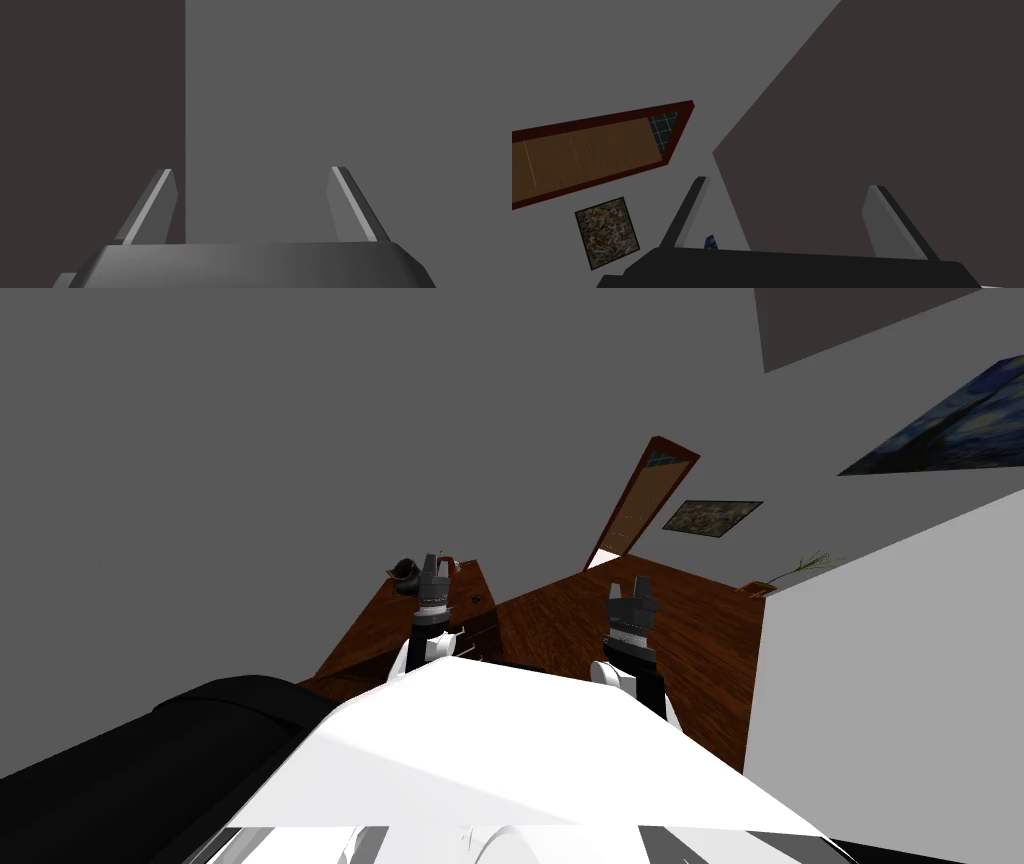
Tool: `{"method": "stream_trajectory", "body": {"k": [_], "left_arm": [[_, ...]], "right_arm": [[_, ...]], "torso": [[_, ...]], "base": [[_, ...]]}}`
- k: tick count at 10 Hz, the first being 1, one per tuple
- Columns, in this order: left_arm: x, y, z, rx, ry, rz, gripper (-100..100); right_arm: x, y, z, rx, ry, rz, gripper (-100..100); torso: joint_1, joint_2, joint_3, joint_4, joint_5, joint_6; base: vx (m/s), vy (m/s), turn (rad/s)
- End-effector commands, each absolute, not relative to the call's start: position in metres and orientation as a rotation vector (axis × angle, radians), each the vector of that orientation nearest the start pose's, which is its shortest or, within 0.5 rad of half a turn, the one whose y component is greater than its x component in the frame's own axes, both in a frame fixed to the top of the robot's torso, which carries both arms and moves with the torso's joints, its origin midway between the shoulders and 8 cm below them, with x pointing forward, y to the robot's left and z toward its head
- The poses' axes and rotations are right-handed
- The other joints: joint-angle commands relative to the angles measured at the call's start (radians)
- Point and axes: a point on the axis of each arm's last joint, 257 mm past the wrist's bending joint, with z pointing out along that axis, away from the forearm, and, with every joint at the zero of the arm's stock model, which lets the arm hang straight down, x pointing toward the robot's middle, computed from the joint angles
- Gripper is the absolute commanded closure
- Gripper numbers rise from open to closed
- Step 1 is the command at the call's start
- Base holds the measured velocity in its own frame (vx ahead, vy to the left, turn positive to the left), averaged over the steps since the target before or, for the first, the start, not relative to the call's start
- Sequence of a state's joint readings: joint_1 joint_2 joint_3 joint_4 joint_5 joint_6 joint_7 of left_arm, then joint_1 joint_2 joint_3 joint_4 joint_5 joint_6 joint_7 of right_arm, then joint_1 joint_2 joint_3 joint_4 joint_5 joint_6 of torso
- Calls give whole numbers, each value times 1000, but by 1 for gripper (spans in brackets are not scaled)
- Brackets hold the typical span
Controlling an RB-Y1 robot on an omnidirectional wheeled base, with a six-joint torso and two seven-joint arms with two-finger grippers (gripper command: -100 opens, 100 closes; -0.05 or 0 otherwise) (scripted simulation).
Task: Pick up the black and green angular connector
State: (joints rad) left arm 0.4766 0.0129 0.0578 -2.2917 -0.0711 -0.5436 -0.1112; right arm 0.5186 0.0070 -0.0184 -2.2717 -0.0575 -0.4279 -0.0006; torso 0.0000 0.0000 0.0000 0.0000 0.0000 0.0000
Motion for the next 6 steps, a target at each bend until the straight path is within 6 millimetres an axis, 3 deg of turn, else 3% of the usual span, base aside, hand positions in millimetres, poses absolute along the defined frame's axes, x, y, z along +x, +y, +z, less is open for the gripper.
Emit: {"method": "stream_trajectory", "body": {"k": [1, 6], "left_arm": [[339, 285, 38, -483, 687, -1098, -100], [356, 313, 8, -510, 852, -968, -100]], "right_arm": [[353, -298, 1, 776, 633, 1291, 0], [353, -298, 1, 776, 633, 1291, 0]], "torso": [[0, 0, 0, 0, 0, 0], [-3, -1, -1, 0, -1, 0]], "base": [[10, -20, -18], [20, -43, -24]]}}
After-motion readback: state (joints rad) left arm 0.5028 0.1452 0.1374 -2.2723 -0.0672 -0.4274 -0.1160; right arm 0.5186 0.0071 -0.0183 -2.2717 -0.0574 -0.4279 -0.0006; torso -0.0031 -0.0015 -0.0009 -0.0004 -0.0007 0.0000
